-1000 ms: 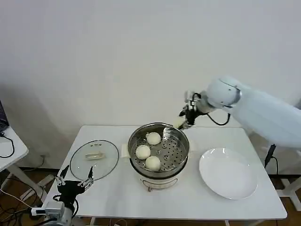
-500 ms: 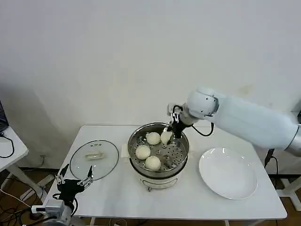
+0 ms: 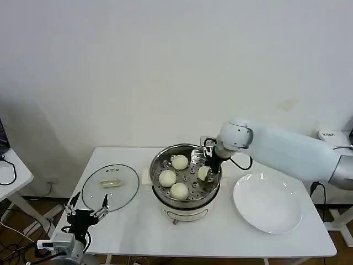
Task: Take steamed baozi put them in steamer then cover it.
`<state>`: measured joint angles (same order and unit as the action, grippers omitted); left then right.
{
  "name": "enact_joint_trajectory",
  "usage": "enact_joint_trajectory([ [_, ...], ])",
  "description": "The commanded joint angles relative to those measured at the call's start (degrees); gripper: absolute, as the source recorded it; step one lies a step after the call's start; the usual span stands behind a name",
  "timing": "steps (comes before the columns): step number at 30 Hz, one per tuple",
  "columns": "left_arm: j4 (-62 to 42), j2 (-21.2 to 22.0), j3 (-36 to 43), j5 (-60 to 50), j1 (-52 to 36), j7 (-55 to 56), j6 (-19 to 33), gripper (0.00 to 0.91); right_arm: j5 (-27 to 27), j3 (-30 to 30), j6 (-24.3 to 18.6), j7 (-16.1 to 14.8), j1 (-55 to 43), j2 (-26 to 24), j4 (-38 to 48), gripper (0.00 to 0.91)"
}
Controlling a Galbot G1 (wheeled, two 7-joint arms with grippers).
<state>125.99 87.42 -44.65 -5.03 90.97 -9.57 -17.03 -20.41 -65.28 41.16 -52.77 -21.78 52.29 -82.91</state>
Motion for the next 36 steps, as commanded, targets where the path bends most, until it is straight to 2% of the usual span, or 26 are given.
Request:
enact_joint_trajectory([
  [1,-0.1,0.0,-0.2,0.0,0.1,0.2,0.0,0.907,1.9,-0.9,-0.1,-0.3,0.5,0.1,0.8,0.584],
  [5,0.3,0.0,0.0,-0.1,0.4,0.2,0.0,0.907,2.3,-0.4,-0.4,-0.4,0.6,0.0,0.8,0.595],
  [6,0.4,0.0,0.0,-0.1,0.4,0.1,-0.1,0.907,2.3,-0.5,-0.4,-0.3,0.6,0.0,0.8,0.907],
  [18,0.9,0.3,0.1,-0.1,0.4,0.0,-0.2,0.907,0.5,1.5,-0.7,0.6,-1.2,-1.5,-0.7,0.907],
  [23,1.7,0.5,0.0,-0.2,0.8,-0.1,-0.3,0.907,-2.2,2.5,-1.1,0.6,-6.0,-6.6,-6.7,0.907],
  [26,1.6,0.6,0.1,-0.3,0.7,-0.2,-0.3,0.907,-4.1,5.7,-1.4,0.0,-9.6,-11.5,-10.2,0.907],
  [29,1.8,0.6,0.3,-0.4,0.7,-0.2,-0.4,0.907,-5.5,11.2,-2.2,0.6,-9.8,-16.3,-12.9,0.907],
  [32,2.3,0.4,0.3,-0.4,1.1,0.0,-0.4,0.907,-7.6,22.7,-4.5,5.1,-1.0,-21.0,-15.8,0.907],
  [34,2.5,-0.2,0.3,0.1,1.5,0.3,-0.4,0.907,-7.3,37.4,-6.4,11.3,9.1,-23.2,-19.1,0.907],
  [36,2.3,-0.3,0.3,0.8,1.4,0.7,-0.3,0.907,-8.6,45.6,-7.3,16.5,19.4,-24.5,-21.8,0.907],
])
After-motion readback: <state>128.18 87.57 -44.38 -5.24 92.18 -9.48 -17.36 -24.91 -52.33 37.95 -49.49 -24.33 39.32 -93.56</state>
